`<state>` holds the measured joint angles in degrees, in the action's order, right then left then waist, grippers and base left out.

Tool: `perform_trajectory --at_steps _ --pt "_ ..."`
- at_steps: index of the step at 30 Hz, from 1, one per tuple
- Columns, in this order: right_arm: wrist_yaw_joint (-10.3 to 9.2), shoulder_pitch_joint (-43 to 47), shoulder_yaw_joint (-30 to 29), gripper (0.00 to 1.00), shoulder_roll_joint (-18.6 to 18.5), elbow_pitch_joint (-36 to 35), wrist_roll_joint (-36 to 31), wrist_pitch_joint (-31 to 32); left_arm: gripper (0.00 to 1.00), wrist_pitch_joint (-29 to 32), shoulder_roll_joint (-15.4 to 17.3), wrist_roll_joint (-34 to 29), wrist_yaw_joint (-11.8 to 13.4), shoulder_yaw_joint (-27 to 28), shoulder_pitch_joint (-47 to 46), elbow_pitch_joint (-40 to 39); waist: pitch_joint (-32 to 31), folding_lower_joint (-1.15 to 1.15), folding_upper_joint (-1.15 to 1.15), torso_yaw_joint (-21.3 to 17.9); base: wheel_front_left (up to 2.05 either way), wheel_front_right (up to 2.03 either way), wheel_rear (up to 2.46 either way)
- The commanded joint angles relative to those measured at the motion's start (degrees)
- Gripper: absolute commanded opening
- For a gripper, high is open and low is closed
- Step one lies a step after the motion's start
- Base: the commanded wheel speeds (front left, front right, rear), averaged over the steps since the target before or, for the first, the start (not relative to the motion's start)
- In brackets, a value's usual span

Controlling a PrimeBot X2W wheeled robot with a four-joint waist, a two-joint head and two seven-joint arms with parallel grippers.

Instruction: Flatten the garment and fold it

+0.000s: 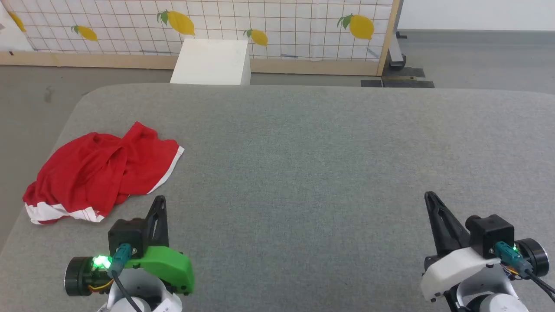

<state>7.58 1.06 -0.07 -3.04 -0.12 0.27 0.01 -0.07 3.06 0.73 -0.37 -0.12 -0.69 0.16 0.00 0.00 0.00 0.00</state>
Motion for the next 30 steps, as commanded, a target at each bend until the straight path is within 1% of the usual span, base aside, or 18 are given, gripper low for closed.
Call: perform_trajectory --at_steps 1,30 --pt "-0.09 -1.1 0.1 0.00 0.2 0.1 -0.3 0.0 0.00 0.1 -0.2 -0.7 0.4 0.1 0.7 -0.2 0.0 0.00 0.00 0.0 0.00 0.00 0.00" --pt "-0.09 -1.1 0.1 0.00 0.2 0.1 -0.3 0.0 0.00 0.1 -0.2 -0.7 0.4 0.1 0.7 -0.2 0.0 0.00 0.00 0.0 0.00 0.00 0.00"
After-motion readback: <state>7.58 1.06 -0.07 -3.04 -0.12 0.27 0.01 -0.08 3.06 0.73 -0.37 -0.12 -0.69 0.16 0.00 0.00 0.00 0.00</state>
